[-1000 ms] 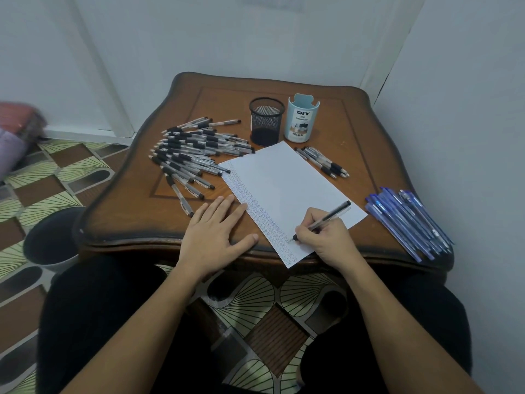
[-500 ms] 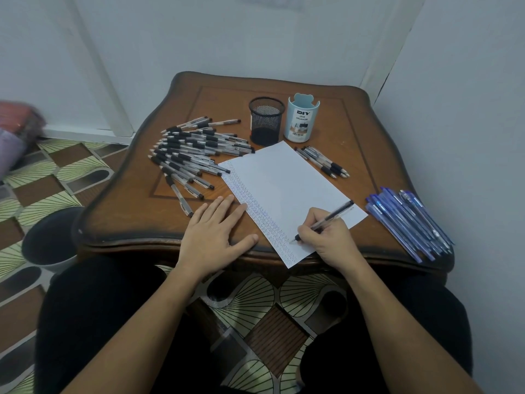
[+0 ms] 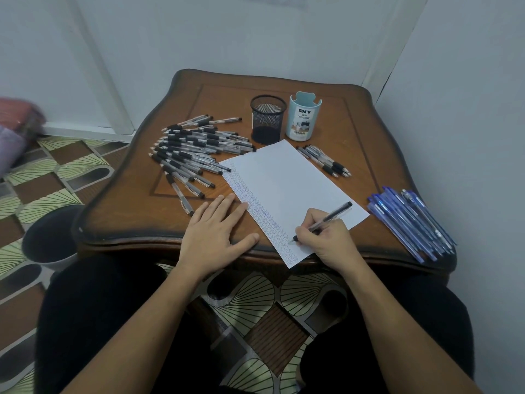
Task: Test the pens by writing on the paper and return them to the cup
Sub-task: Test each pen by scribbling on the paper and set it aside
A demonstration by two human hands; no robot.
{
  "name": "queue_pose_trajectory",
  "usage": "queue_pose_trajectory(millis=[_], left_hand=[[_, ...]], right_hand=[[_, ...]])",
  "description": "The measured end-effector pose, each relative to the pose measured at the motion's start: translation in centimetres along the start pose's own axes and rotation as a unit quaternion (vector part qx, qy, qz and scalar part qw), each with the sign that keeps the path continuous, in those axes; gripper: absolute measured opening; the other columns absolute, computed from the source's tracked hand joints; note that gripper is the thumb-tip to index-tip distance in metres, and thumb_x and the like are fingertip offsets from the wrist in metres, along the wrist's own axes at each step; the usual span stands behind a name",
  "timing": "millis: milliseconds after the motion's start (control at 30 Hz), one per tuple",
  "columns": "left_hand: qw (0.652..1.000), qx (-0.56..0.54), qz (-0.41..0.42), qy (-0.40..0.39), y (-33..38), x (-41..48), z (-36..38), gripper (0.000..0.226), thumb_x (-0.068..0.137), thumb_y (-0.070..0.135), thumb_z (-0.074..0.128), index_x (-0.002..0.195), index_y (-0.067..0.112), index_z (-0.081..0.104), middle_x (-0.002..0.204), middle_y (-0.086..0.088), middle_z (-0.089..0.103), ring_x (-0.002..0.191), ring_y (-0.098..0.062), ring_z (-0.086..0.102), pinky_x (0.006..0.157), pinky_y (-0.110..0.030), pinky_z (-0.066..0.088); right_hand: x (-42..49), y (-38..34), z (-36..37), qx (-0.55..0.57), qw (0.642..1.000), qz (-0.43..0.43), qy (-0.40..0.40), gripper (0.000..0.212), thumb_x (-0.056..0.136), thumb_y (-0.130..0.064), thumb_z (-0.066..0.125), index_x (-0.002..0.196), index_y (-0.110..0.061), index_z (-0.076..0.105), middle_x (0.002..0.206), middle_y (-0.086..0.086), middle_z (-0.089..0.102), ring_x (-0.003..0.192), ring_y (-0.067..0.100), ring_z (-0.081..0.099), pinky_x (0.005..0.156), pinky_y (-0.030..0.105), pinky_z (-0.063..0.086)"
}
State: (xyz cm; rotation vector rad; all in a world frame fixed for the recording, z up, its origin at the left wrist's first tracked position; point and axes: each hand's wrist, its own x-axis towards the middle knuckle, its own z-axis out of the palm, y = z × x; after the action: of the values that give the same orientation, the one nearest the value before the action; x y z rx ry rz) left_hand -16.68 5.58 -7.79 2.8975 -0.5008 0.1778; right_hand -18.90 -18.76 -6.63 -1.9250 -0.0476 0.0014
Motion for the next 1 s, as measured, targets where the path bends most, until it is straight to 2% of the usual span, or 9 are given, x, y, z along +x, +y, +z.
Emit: queue_pose_trajectory(millis=[67,233,500,667,767,833,933,1000], left_hand=[[1.000,0.001,0.000,0.000,-0.02,0.00,0.02,0.086,0.081,0.081,0.008,0.151,0.036,0.031,0.161,0.005,0.021,0.148,-0.013,0.014,0.120,-0.034,0.003],[1.000,-0.007,0.001,0.003,0.02,-0.01,-0.06,0.086,0.081,0.081,0.009,0.150,0.034,0.033,0.160,0.004,0.023,0.148,-0.014,0.016,0.119,-0.035,0.003],[1.000,-0.004,0.002,0.004,-0.06,0.04,0.09,0.086,0.081,0.081,0.008,0.150,0.035,0.033,0.160,0.004,0.022,0.148,-0.014,0.016,0.119,-0.034,0.003],[1.000,-0.012,0.003,0.014,-0.08,-0.06,0.14,0.084,0.082,0.080,0.013,0.149,0.034,0.035,0.159,0.005,0.025,0.148,-0.013,0.017,0.120,-0.035,0.007],[0.999,-0.031,0.015,0.016,-0.17,-0.05,0.08,0.083,0.083,0.080,0.015,0.150,0.033,0.033,0.158,0.008,0.026,0.148,-0.011,0.016,0.119,-0.032,0.006],[0.999,-0.041,0.023,0.016,-0.27,-0.03,0.10,0.080,0.084,0.079,0.016,0.149,0.036,0.032,0.158,0.009,0.027,0.147,-0.010,0.017,0.119,-0.031,0.007],[0.999,-0.035,0.031,0.023,-0.28,-0.09,0.24,0.074,0.086,0.077,0.017,0.145,0.038,0.040,0.155,0.011,0.034,0.145,-0.011,0.023,0.118,-0.033,0.011],[0.999,-0.033,0.031,0.027,-0.27,-0.14,0.33,0.071,0.087,0.076,0.019,0.141,0.038,0.046,0.152,0.011,0.039,0.144,-0.011,0.027,0.118,-0.034,0.013]], right_hand=[[0.05,-0.08,-0.03,0.000,1.000,-0.003,0.006,0.025,0.076,-0.021,0.062,0.064,-0.005,0.048,0.061,0.012,0.047,0.062,0.014,0.042,0.056,0.029,0.027],[0.36,0.05,-0.27,0.025,0.999,0.000,0.031,0.023,0.076,-0.017,0.062,0.059,-0.010,0.050,0.067,0.023,0.058,0.068,0.026,0.054,0.062,0.033,0.036],[0.35,0.27,-0.16,0.009,1.000,0.001,0.019,0.020,0.076,-0.019,0.062,0.064,-0.010,0.050,0.067,0.025,0.056,0.066,0.022,0.050,0.061,0.032,0.033],[0.37,0.25,-0.06,-0.001,1.000,0.002,0.014,0.020,0.074,-0.021,0.062,0.061,-0.015,0.048,0.060,0.012,0.047,0.063,0.017,0.044,0.059,0.031,0.029],[0.42,0.29,-0.16,0.003,1.000,0.001,0.016,0.019,0.074,-0.020,0.062,0.061,-0.013,0.049,0.065,0.023,0.051,0.065,0.021,0.048,0.061,0.032,0.032],[0.43,0.28,-0.15,0.008,1.000,0.001,0.019,0.018,0.074,-0.019,0.062,0.062,-0.012,0.050,0.067,0.023,0.054,0.066,0.022,0.050,0.061,0.032,0.033],[0.42,0.31,-0.06,-0.001,1.000,-0.001,0.015,0.019,0.074,-0.020,0.062,0.062,-0.012,0.050,0.066,0.024,0.053,0.065,0.020,0.047,0.061,0.032,0.031],[0.40,0.33,-0.13,0.008,1.000,-0.002,0.022,0.019,0.074,-0.019,0.062,0.061,-0.013,0.049,0.061,0.016,0.051,0.065,0.020,0.048,0.061,0.032,0.032]])
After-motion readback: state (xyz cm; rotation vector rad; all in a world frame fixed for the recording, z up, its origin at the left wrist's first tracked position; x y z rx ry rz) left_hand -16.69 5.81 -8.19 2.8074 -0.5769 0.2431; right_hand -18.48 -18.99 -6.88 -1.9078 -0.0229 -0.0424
